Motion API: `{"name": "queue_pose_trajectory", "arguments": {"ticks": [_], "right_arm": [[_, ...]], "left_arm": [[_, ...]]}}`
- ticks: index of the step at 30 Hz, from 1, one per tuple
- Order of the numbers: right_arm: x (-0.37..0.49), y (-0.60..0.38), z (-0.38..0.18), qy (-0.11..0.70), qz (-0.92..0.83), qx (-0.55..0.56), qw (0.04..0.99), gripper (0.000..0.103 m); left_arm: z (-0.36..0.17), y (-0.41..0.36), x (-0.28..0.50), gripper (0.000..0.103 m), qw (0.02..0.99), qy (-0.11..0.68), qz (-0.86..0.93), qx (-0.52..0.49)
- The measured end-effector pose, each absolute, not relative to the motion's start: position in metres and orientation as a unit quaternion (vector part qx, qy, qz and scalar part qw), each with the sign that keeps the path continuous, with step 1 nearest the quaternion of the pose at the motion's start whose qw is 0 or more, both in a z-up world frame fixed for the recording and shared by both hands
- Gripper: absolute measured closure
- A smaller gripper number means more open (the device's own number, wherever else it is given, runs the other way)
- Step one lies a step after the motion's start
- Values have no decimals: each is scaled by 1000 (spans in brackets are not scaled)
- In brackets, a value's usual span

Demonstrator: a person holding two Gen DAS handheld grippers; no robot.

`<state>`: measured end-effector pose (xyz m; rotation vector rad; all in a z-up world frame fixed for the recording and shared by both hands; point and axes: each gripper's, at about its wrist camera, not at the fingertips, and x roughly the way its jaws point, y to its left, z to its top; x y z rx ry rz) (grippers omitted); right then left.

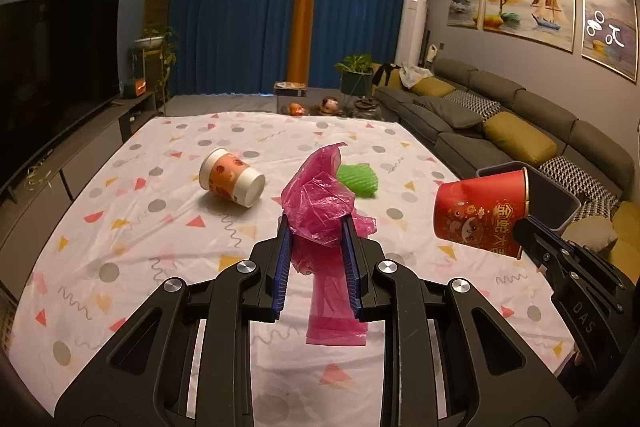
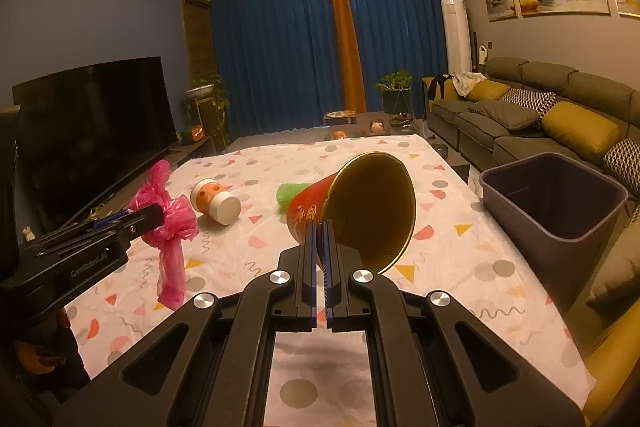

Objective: Collect trash
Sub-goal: 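Carry the pink bag and red snack can over the grey bin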

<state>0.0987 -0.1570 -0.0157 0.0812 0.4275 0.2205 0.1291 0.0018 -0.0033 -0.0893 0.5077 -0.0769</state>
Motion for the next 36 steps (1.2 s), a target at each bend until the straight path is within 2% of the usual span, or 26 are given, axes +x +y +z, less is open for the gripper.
{"name": "queue_pose_trajectory", "arguments": {"ticks": [15, 25, 36], "right_arm": [[109, -195, -12, 206, 73, 49, 975, 99], [125, -272, 1, 179, -29, 48, 982, 99], [151, -355, -1, 172, -127, 57, 975, 99]], "left_arm": [[-1, -51, 168, 80, 964, 252, -80, -29], [11, -144, 210, 80, 955, 235, -181, -1], [6, -253, 271, 80, 924, 241, -298, -15]]}}
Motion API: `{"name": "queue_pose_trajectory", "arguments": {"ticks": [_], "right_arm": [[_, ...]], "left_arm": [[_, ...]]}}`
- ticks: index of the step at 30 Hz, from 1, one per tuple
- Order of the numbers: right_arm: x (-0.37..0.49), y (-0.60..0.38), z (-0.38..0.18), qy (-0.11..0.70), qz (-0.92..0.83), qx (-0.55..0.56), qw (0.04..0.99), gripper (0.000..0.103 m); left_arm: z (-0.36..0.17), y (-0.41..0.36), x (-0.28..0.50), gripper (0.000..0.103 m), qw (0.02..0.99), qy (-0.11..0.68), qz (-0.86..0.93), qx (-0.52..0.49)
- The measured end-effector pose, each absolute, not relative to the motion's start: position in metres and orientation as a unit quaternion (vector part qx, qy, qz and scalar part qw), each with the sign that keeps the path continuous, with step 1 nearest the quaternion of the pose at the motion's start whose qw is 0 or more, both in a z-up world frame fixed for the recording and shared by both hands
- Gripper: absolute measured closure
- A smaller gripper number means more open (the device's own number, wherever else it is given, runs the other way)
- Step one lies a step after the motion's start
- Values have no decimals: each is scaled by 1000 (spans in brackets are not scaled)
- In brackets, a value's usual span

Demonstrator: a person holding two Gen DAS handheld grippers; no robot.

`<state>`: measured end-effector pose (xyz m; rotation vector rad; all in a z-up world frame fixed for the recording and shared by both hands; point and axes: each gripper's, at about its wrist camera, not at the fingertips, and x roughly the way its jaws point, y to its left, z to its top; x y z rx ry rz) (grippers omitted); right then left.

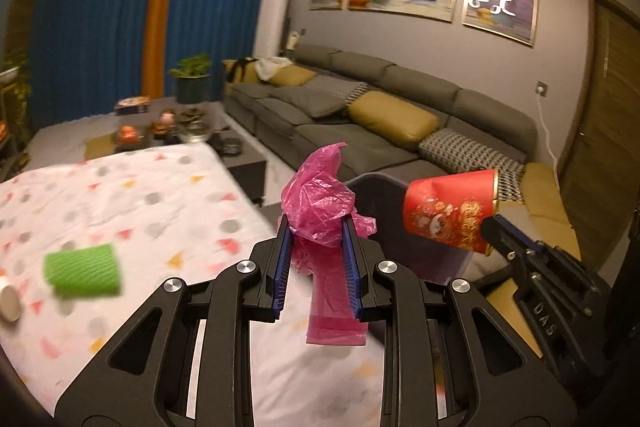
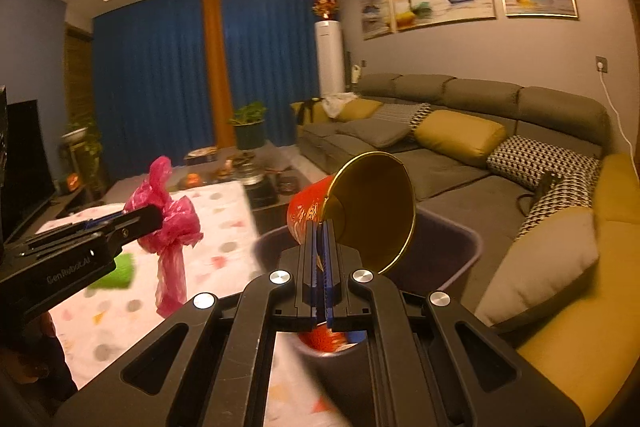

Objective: Collect trash
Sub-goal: 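Carry the pink bag and red snack can over the grey bin, then open both tools to drop the pink bag and red can into the bin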

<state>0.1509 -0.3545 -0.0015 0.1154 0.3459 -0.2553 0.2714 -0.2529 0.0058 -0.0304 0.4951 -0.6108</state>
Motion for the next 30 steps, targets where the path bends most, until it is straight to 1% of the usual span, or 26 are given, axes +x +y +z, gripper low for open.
{"name": "queue_pose_trajectory", "arguments": {"ticks": [8, 16, 30], "right_arm": [[165, -385, -19, 187, -146, 75, 968, 99], [173, -391, -33, 203, -149, 77, 965, 99], [189, -402, -40, 215, -144, 82, 963, 99]], "left_arm": [[-8, -308, 292, 80, 911, 243, -332, 4], [-23, -326, 309, 79, 902, 260, -345, 3], [-38, -342, 324, 79, 892, 281, -355, 5]]}}
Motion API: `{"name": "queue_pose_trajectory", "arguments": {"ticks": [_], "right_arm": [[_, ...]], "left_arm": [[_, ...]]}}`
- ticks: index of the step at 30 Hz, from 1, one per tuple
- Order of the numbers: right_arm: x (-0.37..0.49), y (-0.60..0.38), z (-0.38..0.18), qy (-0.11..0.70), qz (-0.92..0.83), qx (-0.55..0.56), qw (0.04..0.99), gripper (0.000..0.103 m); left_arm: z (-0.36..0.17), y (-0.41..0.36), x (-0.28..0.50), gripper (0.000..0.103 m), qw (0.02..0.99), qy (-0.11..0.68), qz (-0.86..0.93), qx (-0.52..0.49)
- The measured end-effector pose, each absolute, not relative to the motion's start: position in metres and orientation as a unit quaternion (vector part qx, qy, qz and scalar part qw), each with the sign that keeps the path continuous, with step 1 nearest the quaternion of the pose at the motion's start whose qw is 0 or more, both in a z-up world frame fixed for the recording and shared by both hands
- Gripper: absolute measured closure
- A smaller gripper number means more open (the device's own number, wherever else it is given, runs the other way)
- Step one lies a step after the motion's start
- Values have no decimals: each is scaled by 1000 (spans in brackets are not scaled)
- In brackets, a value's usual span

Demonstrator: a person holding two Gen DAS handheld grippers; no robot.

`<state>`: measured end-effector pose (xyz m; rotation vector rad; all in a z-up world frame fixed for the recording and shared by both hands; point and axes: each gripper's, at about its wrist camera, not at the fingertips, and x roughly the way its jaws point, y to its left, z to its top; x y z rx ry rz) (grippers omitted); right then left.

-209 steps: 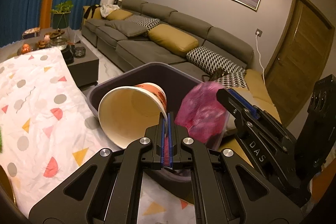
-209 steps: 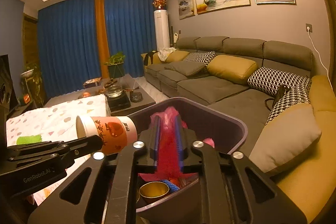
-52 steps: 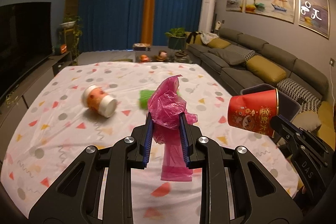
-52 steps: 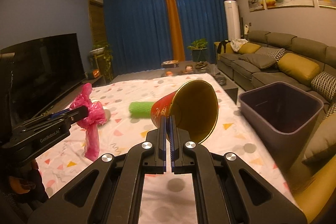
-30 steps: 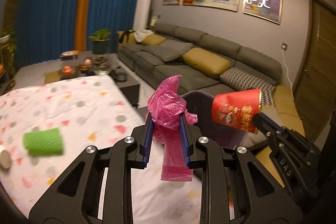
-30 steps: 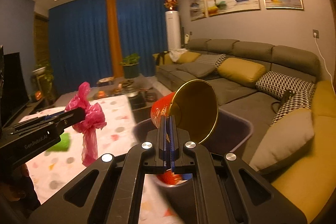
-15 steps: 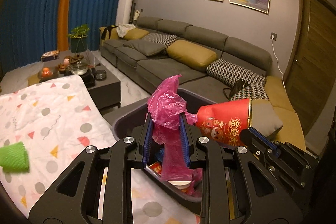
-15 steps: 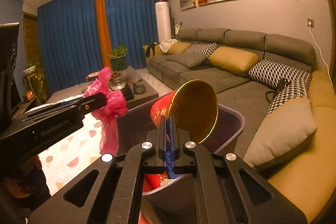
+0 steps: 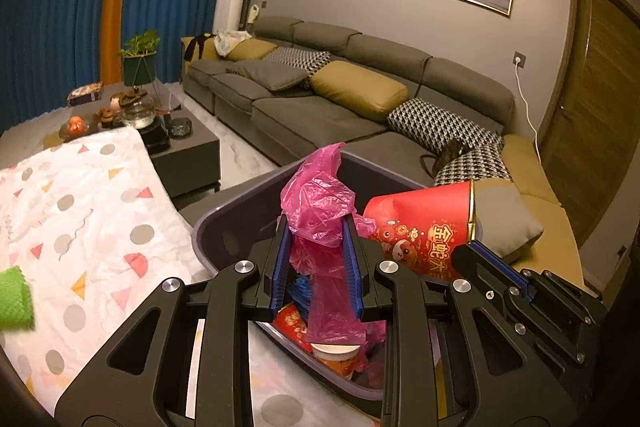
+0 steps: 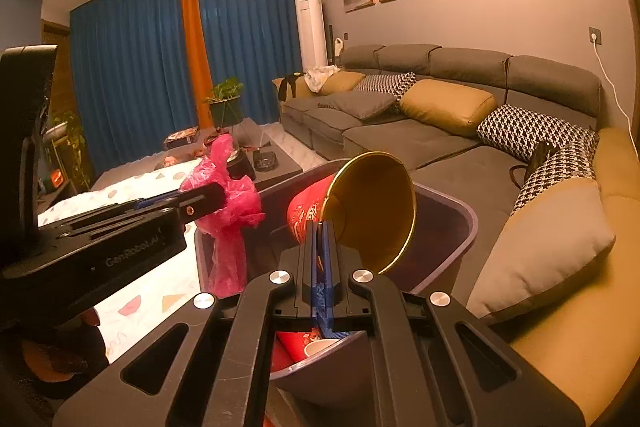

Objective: Collect trash
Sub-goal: 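Open both tools to drop the pink bag and red can into the bin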

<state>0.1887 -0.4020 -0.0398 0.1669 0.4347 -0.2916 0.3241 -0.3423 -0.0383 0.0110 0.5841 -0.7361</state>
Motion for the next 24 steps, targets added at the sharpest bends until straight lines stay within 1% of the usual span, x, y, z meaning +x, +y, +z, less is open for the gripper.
{"name": "queue_pose_trajectory", "arguments": {"ticks": [7, 13, 15, 16, 17, 19, 20, 21, 22, 23, 24], "right_arm": [[191, -405, -42, 219, -144, 85, 961, 99], [194, -408, -42, 221, -145, 89, 960, 99], [196, -410, -42, 222, -146, 89, 960, 99], [197, -410, -43, 223, -145, 90, 960, 99], [198, -411, -43, 226, -149, 89, 959, 99], [198, -414, -45, 228, -150, 91, 958, 98], [198, -416, -45, 228, -148, 94, 958, 96], [197, -417, -45, 225, -150, 96, 958, 92], [196, -418, -45, 224, -154, 96, 958, 81], [195, -418, -45, 222, -155, 98, 958, 73], [193, -419, -43, 218, -156, 101, 958, 70]], "left_arm": [[-45, -346, 329, 78, 885, 291, -363, -1], [-47, -345, 331, 75, 883, 294, -365, 2], [-49, -345, 332, 69, 883, 297, -364, 3], [-50, -345, 332, 62, 882, 299, -364, 0], [-51, -343, 335, 50, 882, 302, -362, -6], [-53, -337, 338, 45, 881, 307, -360, -18], [-54, -335, 338, 42, 882, 308, -356, -20], [-54, -332, 339, 39, 884, 309, -350, -20], [-54, -329, 338, 35, 886, 309, -345, -20], [-53, -324, 337, 31, 889, 307, -340, -22], [-53, -320, 335, 28, 891, 305, -335, -23]]}}
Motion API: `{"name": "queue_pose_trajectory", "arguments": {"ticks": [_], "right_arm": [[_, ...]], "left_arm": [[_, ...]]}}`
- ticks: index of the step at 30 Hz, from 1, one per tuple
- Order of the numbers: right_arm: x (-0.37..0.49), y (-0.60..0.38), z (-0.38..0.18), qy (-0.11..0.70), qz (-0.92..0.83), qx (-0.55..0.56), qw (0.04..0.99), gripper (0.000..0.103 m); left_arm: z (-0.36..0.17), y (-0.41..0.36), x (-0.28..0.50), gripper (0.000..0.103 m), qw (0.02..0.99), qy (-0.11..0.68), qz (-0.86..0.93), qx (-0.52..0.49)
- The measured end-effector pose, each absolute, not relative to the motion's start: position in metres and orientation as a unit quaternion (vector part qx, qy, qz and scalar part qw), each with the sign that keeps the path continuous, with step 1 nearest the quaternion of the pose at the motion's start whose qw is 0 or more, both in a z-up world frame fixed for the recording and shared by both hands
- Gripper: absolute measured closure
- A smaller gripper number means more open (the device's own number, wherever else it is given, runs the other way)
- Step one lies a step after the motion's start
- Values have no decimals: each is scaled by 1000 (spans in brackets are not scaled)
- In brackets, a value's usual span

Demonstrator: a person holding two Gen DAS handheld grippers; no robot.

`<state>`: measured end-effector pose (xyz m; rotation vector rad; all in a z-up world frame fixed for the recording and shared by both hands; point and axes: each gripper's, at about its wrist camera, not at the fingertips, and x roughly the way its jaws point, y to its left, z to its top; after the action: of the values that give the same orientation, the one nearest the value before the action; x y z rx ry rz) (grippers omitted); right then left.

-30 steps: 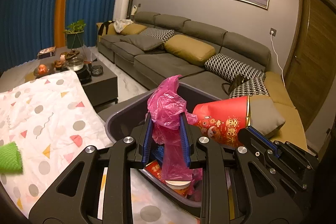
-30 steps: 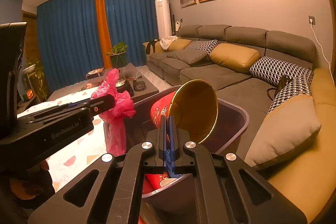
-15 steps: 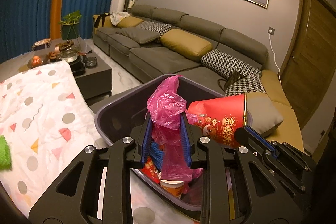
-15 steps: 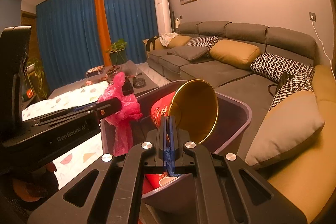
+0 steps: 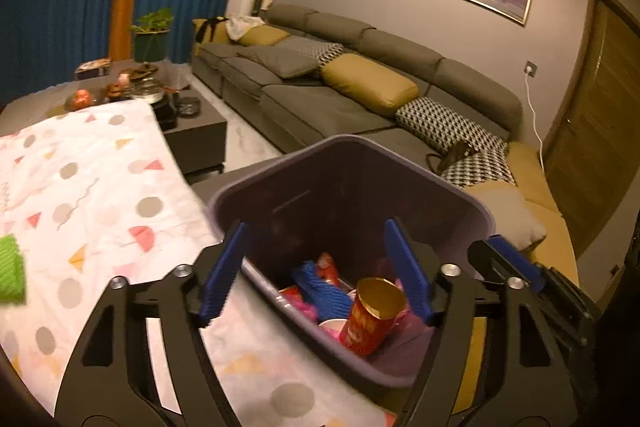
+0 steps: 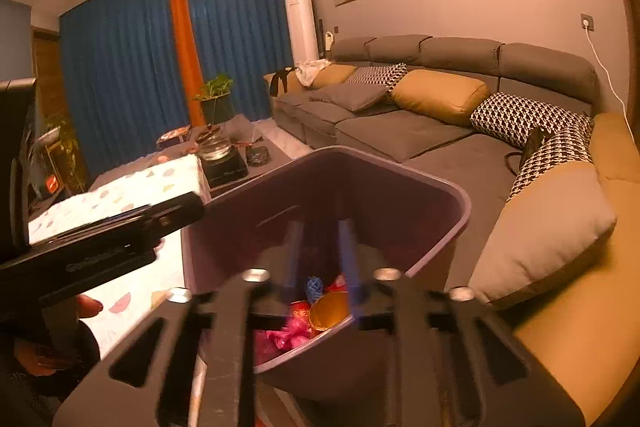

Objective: Collect trash
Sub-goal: 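Open both tools to drop the pink bag and red can into the bin, then move both open tools back over the paper cup and green foam net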

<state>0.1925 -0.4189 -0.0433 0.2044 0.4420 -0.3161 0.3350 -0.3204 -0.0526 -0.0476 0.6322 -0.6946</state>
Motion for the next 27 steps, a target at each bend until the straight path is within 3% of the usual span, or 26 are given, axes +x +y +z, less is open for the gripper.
{"name": "queue_pose_trajectory", "arguments": {"ticks": [2, 3, 5, 8, 27], "right_arm": [[188, -418, -41, 212, -161, 100, 959, 61], [185, -417, -40, 210, -163, 99, 959, 58], [176, -413, -38, 200, -169, 97, 960, 42], [161, -403, -34, 185, -179, 90, 962, 31], [139, -264, -34, 201, -60, 68, 975, 21]], "left_arm": [[-50, -310, 328, 21, 900, 297, -319, -20], [-49, -305, 325, 21, 904, 293, -311, -19], [-47, -290, 316, 18, 913, 286, -291, -14], [-46, -264, 300, 16, 928, 278, -249, -3], [-47, -35, 227, 16, 962, 270, 12, -43]]}}
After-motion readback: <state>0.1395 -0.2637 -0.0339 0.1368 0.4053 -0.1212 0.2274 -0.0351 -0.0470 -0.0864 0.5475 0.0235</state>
